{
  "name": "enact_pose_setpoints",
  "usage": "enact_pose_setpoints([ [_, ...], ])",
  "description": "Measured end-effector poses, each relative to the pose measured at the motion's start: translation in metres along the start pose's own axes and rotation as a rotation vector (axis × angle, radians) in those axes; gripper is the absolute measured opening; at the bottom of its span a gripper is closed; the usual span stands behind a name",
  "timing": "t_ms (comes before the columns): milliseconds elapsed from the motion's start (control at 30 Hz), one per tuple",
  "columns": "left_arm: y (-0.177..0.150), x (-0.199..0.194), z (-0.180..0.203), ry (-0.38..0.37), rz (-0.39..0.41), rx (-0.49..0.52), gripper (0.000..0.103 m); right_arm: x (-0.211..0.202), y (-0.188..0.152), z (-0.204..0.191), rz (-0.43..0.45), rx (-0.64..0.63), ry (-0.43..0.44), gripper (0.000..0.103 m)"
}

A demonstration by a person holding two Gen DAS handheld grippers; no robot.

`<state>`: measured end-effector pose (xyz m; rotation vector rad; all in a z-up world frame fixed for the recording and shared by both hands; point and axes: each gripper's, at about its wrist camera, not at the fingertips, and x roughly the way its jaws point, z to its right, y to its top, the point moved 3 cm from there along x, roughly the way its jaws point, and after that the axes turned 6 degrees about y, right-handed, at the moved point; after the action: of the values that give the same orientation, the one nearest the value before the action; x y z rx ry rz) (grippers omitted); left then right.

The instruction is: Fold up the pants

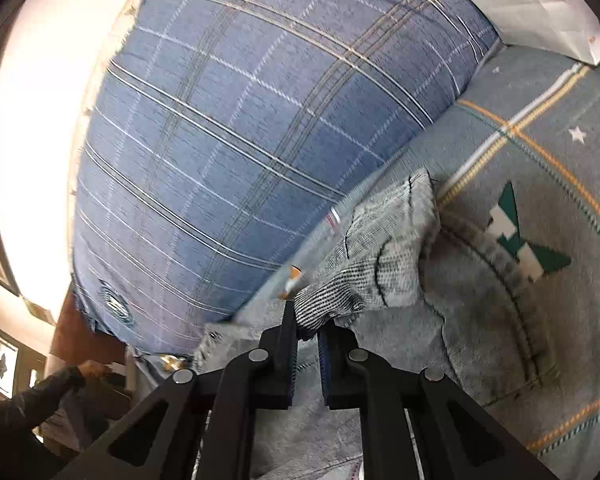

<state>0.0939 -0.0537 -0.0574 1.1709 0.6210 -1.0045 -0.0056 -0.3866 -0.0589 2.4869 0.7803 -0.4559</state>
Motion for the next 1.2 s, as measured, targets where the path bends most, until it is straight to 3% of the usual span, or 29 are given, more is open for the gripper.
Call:
enact_pose_setpoints([
  [133, 0.025, 0.035, 0.016, -0.018, -0.095, -0.044, 0.102, 0.002, -0.002, 0.005, -0.04, 0.001, -0.021, 0.01],
  [200, 0.033, 0.059, 0.022, 0.019, -0.16, -0.073, 0.102, 0.009, 0.002, 0.011, -0.057, 0.005, -0.053, 0.01],
  [300, 0.035, 0.09, 0.018, 0.063, -0.238, -0.161, 0.1, 0.009, 0.001, 0.012, -0.07, 0.02, -0.032, 0.01],
  [367, 0.036, 0.111, 0.014, 0.109, -0.296, -0.177, 0.075, 0.005, 0.001, 0.008, -0.073, 0.002, -0.018, 0.01],
  [400, 0.038, 0.117, 0.011, 0.135, -0.314, -0.202, 0.032, 0.003, 0.001, 0.006, -0.073, -0.005, -0.012, 0.01],
  [433, 0.039, 0.118, 0.004, 0.139, -0.328, -0.241, 0.014, 0.002, 0.002, 0.005, -0.074, -0.01, -0.011, 0.01],
  [500, 0.044, 0.101, -0.008, 0.056, -0.28, -0.348, 0.01, 0.006, 0.006, 0.007, -0.084, -0.02, -0.019, 0.01],
  [567, 0.047, 0.07, -0.005, 0.033, -0.211, -0.342, 0.009, 0.014, 0.013, 0.016, -0.106, 0.002, -0.017, 0.01],
  [633, 0.044, 0.036, 0.0, -0.028, -0.136, -0.333, 0.008, 0.014, 0.024, 0.023, -0.093, 0.057, 0.067, 0.01],
  [700, 0.025, -0.004, 0.003, -0.097, -0.082, -0.332, 0.008, -0.002, 0.031, 0.015, -0.055, 0.05, 0.157, 0.01],
  [800, -0.02, -0.027, 0.006, -0.076, -0.063, -0.289, 0.008, -0.031, 0.031, -0.002, -0.032, -0.031, 0.189, 0.01],
  [900, -0.078, -0.015, 0.001, 0.011, -0.115, -0.245, 0.008, -0.031, 0.013, 0.016, -0.098, -0.001, 0.123, 0.01],
  [1000, -0.118, -0.001, -0.014, 0.051, -0.196, -0.255, 0.008, -0.014, -0.014, 0.045, -0.185, 0.048, -0.071, 0.01],
  [1133, -0.12, -0.025, -0.01, -0.005, -0.143, -0.254, 0.008, -0.024, -0.019, 0.041, -0.177, 0.021, -0.111, 0.01],
  [1200, -0.122, -0.037, 0.0, 0.01, -0.118, -0.205, 0.008, -0.032, -0.019, 0.044, -0.155, 0.044, -0.111, 0.01],
])
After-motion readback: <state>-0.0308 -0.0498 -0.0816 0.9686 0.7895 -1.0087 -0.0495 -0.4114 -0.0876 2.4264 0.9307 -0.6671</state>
